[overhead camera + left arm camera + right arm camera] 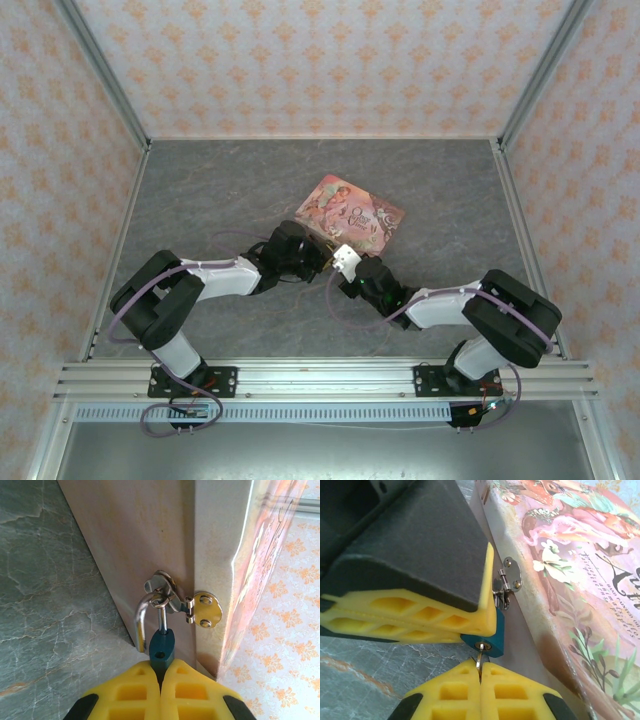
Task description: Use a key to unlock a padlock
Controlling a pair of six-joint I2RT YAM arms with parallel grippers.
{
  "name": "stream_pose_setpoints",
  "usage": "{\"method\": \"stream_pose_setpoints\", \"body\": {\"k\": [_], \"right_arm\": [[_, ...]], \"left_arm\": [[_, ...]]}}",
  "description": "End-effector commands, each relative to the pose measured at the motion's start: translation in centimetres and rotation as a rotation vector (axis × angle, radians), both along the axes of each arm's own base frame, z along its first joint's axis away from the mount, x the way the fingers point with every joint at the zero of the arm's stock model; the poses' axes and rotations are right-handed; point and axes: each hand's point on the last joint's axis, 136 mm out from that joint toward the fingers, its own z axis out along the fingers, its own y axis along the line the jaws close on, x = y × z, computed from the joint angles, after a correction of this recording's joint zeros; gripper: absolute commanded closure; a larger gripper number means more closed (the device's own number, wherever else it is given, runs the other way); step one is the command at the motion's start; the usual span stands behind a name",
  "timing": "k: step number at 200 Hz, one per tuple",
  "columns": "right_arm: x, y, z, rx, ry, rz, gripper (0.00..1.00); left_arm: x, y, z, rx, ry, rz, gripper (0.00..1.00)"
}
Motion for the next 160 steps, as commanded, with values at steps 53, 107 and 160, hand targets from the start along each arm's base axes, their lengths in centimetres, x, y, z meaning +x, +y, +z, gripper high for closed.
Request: {"method": "stream_pose_setpoints", "body": {"k": [53, 107, 160], "right_arm": [[-0.7, 0.5, 0.3, 0.264, 0.213, -0.121, 1.00], [-1.1, -0.5, -0.5, 0.470, 0.376, -0.236, 1.00], [-1.0, -1.8, -1.4, 0.640, 0.572, -0.326, 1.00]], "left_arm": [[-0.1, -0.2, 0.3, 0.058, -0.053, -0.042, 0.77], [-0.2, 1.7, 0.4, 0.109, -0.070, -0.023, 0.63], [-0.3, 5.4, 2.3, 0.211, -0.112, 0.006, 0.45]]}}
